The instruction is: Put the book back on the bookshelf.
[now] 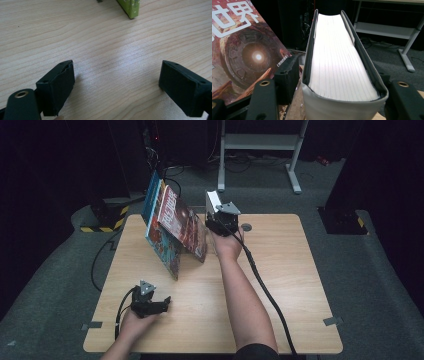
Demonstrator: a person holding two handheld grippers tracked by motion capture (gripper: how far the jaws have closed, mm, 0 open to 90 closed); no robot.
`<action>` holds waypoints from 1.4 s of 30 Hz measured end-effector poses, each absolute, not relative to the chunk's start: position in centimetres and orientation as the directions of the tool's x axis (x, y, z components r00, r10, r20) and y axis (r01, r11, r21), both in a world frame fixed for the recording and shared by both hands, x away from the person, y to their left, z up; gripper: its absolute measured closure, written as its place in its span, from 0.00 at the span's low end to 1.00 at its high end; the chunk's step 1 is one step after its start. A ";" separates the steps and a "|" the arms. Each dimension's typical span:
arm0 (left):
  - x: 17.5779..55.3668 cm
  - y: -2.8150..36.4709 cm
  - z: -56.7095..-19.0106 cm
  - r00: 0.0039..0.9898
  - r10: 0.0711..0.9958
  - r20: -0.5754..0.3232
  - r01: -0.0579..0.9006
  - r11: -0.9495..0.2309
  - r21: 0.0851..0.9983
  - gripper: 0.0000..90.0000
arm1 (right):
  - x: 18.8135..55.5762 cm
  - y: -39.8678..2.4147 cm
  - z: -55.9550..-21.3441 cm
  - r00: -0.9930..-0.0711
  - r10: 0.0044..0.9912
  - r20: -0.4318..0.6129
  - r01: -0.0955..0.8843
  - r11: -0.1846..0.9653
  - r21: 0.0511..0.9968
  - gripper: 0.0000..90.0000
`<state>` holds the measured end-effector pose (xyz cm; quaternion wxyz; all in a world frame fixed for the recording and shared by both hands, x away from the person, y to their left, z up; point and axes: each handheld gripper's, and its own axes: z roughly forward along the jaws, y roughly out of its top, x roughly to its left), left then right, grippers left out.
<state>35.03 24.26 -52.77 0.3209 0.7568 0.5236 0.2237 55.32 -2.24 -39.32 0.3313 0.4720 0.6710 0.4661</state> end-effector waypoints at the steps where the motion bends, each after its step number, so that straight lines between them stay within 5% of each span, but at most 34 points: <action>1: 35.0 24.3 -52.8 0.352 0.936 0.003 0.649 -0.246 0.719 0.15 | 55.3 -2.2 -39.3 -0.336 0.942 -0.006 0.322 0.121 0.939 0.40; 42: 35.0 24.2 -52.8 0.351 0.936 0.010 0.646 -0.250 0.721 0.15 | 51.6 -4.5 -40.3 -0.395 0.919 0.002 0.319 0.135 0.938 0.19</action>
